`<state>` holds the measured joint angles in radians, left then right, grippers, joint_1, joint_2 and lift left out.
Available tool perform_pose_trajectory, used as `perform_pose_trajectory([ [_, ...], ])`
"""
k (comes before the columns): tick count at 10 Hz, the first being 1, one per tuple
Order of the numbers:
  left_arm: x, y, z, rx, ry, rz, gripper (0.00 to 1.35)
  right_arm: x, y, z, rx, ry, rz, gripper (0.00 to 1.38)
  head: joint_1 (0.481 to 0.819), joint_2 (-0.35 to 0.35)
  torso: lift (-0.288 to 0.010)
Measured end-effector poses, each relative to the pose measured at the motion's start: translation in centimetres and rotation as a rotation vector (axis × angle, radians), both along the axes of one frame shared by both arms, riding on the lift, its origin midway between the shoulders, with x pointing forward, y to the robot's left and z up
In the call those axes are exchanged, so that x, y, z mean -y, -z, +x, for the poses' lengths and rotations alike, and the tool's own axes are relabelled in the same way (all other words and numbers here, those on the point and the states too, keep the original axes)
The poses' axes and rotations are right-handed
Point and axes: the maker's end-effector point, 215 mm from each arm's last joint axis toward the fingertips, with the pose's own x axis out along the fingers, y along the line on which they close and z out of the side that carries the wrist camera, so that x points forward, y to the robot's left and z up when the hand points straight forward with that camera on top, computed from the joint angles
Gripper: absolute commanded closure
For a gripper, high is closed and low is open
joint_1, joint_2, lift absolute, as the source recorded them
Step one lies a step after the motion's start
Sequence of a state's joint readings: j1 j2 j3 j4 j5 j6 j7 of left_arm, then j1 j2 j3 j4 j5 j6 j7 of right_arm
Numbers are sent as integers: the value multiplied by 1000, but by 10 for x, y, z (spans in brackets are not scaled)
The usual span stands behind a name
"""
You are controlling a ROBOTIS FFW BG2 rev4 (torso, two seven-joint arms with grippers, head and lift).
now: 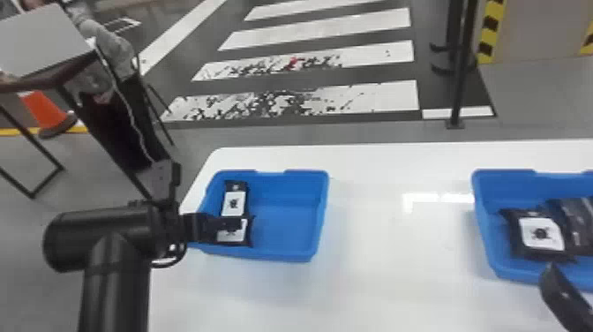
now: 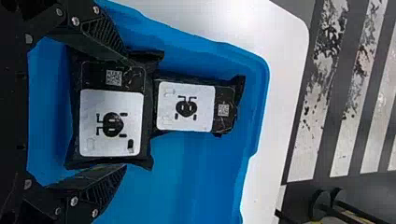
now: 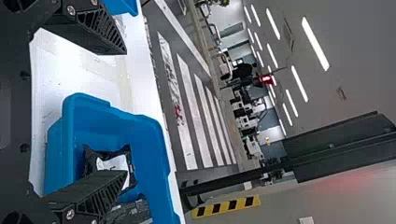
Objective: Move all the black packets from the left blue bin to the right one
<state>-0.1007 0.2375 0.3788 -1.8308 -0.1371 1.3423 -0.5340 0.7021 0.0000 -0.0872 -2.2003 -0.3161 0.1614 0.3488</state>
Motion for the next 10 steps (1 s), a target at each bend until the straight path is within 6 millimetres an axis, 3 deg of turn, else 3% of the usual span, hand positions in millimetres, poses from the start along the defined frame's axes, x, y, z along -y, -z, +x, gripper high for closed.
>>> perform_pose_trajectory([
  [2, 2, 19, 4, -53, -9, -14, 366, -2, 0, 0, -2, -3, 6, 119, 695, 324, -140],
  [4, 9, 38, 2, -115, -11, -43, 1185, -2, 1, 0, -3, -4, 13, 119, 695, 320, -140],
  [7, 21, 39, 10, -90, 45, -55, 1202, -3, 2, -2, -9, -3, 25, 124, 695, 300, -140],
  [10, 47, 0, 10, 5, 121, -71, 1202, -3, 1, -2, -8, -3, 28, 125, 695, 273, -140],
])
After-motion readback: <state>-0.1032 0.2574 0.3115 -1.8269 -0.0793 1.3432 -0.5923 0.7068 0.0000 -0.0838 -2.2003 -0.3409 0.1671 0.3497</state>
